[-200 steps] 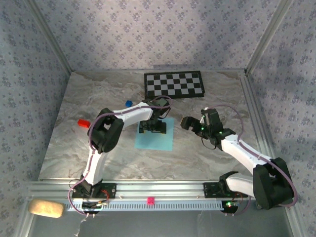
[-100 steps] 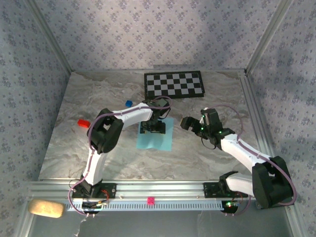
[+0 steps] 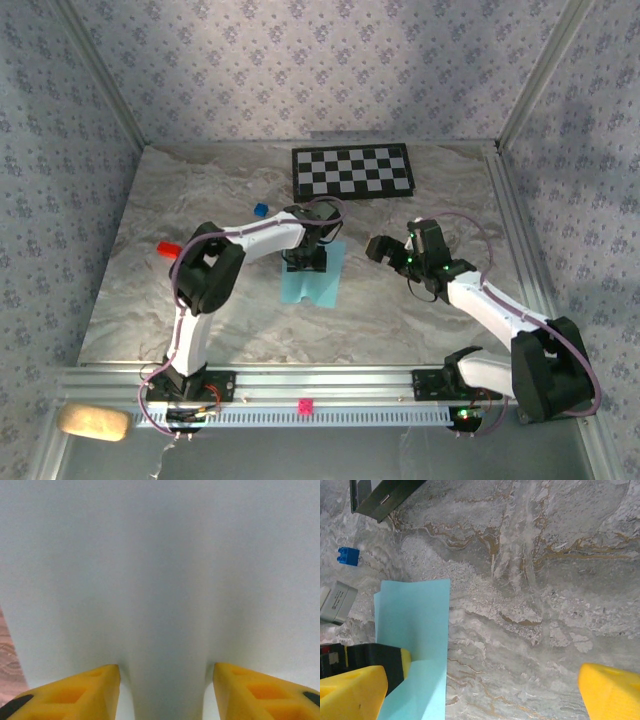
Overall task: Fold a paper plane with a square sheet of paper (pick it up from the middle)
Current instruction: First fold the square sheet of paper in half at the center of the table.
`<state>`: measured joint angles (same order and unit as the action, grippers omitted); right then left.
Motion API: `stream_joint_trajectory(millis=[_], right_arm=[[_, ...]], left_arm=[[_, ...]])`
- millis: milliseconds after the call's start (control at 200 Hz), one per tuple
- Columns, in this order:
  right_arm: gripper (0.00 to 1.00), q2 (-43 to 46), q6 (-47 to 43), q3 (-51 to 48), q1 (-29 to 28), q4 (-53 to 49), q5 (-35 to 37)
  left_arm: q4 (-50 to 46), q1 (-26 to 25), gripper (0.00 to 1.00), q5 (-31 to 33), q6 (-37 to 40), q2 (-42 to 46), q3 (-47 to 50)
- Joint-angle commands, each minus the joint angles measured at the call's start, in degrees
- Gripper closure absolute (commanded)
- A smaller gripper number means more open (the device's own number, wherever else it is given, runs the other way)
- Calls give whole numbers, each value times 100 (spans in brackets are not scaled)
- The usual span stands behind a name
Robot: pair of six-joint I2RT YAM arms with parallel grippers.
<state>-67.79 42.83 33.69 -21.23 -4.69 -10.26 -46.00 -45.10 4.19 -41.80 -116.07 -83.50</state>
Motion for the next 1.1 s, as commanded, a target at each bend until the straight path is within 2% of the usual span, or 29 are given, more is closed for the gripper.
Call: stream_joint_trajectory(millis=[0,290,520,655,895,1094], right_arm=[[0,230,184,15,45,-162,334],[0,510,279,-95,77,-300,567],[1,661,496,-153,108,-303,763],[0,653,622,11,127,-493,936],[0,670,322,-37,146,-106,316],[0,514,305,-71,172,12,90]], left_arm=[[165,-35,55,177,-69,432,134],[630,-19,59,31,-111,900,357],[1243,91,59,-595,-179,1270,484],[1929,279,58,-1234,-425,1528,871],[2780,512,58,-1908,-807,1746,1381],[3544,572,58,-2378,-1271,1729,1764]])
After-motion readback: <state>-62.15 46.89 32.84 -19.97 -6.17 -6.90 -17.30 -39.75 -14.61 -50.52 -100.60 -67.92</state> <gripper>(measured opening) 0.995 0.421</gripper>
